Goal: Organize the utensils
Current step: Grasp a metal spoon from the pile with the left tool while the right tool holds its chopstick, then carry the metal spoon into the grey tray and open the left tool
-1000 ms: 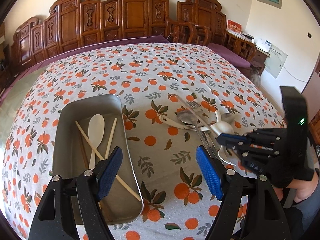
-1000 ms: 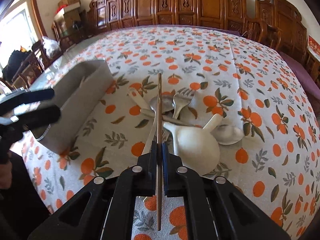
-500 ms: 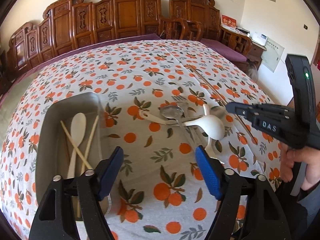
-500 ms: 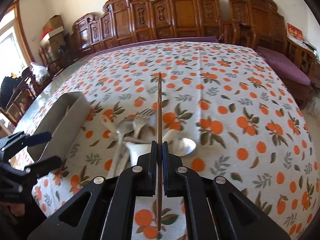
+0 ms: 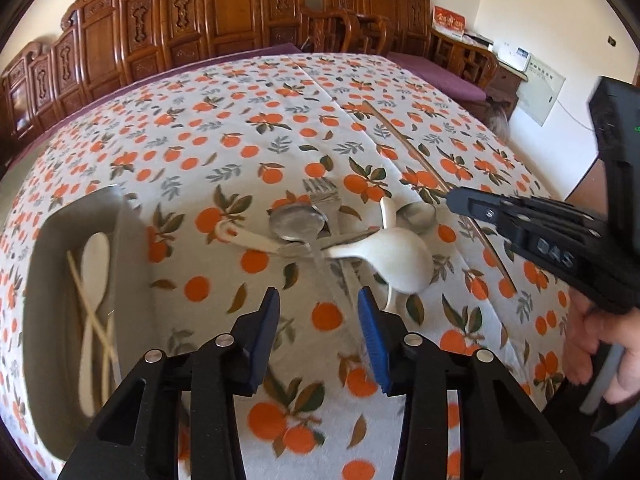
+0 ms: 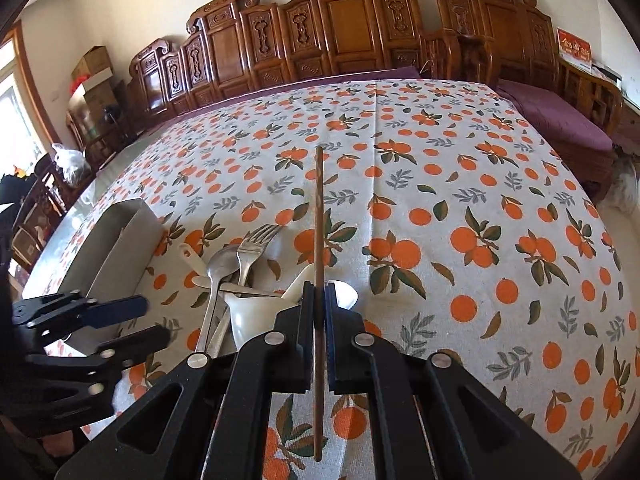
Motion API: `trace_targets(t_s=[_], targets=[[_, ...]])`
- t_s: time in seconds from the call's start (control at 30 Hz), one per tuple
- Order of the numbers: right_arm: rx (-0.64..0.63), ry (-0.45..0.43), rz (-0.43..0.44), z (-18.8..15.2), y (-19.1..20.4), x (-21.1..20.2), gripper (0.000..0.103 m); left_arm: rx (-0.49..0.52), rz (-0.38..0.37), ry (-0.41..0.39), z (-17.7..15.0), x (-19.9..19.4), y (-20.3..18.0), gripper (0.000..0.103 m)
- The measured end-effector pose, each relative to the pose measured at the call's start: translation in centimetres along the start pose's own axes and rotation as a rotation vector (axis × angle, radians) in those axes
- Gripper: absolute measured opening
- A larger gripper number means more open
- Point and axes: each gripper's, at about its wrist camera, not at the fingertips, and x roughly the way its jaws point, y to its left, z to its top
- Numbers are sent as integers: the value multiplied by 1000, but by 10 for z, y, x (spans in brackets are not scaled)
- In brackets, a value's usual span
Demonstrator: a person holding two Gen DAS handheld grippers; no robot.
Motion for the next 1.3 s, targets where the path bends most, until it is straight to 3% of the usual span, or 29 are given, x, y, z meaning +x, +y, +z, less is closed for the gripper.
trace_targets(t_s=[0.17,0.3,0.57,0.77,0.93,1.3], targets=[[11,5,-7,-2,-8,-1,6,-29,-8,35,12,25,-3,31],[26,5,2,-2,-12,-1,6,-50,-9,77,14,41,-2,18],[13,12,12,-2,-8,1,6,-75,12,93,16,48,5,11],[7,13,10,-2,-6,2,6,-34,50,101,19,50,0,10],[6,20,1,-3,-5,4,6,-38,65,100,16,44,3,5],[-22,36,-16,-8,10,8,6,-5,61,48,15,1,9,4]])
